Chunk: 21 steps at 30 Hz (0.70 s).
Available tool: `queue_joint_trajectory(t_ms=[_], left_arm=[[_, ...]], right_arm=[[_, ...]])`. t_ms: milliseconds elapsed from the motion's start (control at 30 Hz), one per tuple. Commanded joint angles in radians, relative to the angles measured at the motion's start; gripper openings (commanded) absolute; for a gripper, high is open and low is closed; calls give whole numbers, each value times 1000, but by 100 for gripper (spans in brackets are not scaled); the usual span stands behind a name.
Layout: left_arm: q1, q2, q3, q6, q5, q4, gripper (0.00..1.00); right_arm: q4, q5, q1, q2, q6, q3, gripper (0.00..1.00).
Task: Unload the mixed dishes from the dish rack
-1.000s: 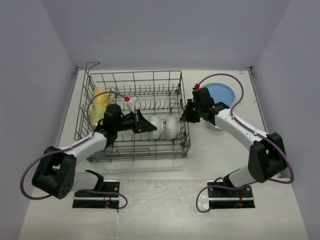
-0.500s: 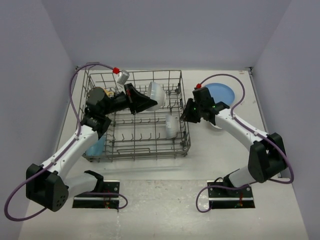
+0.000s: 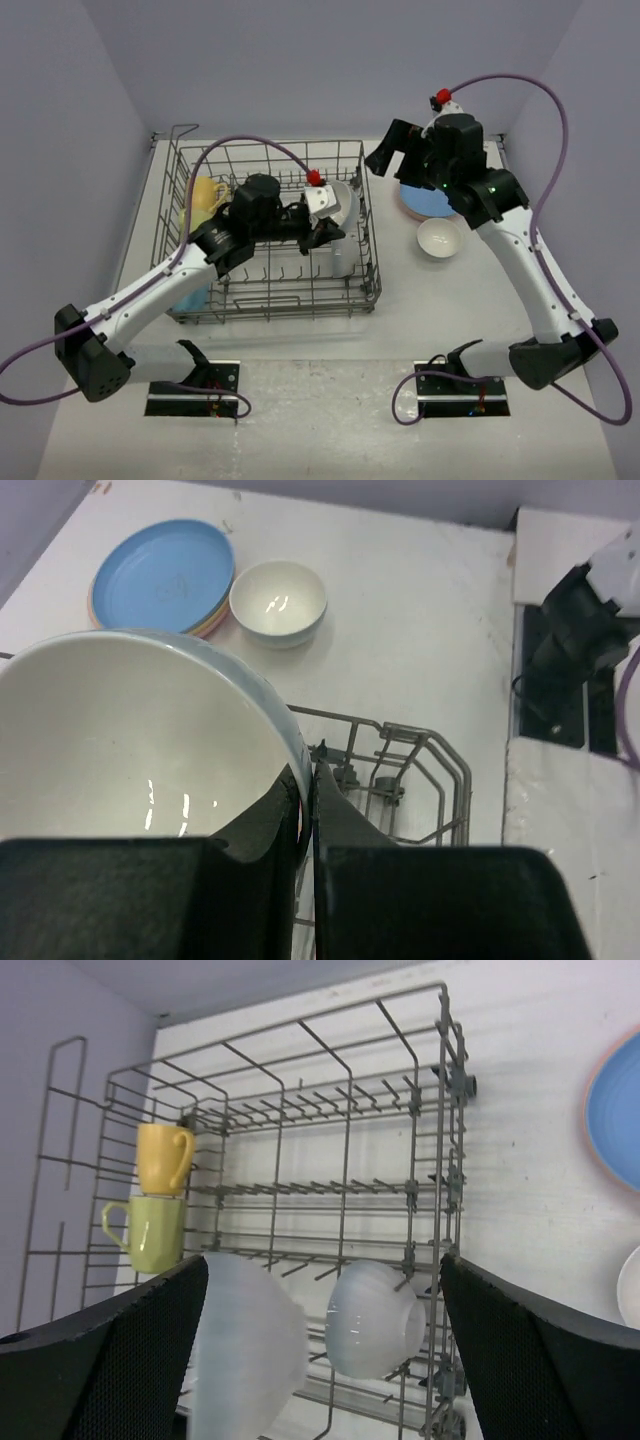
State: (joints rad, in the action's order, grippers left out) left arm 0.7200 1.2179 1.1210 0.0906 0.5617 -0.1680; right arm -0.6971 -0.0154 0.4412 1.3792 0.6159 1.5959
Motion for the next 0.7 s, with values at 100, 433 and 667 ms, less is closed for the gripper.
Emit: queue_joint_trajectory(t_ms=[100, 433, 667], left_arm=[[84, 144, 277, 296, -200, -180, 0], [188, 362, 517, 434, -295, -358, 0], [210, 370, 545, 445, -355, -363, 0]], right_arm=[[-143, 83, 17, -51, -186, 108, 99], [-320, 69, 44, 67, -280, 171, 99], [-392, -98, 44, 142, -220, 200, 43]])
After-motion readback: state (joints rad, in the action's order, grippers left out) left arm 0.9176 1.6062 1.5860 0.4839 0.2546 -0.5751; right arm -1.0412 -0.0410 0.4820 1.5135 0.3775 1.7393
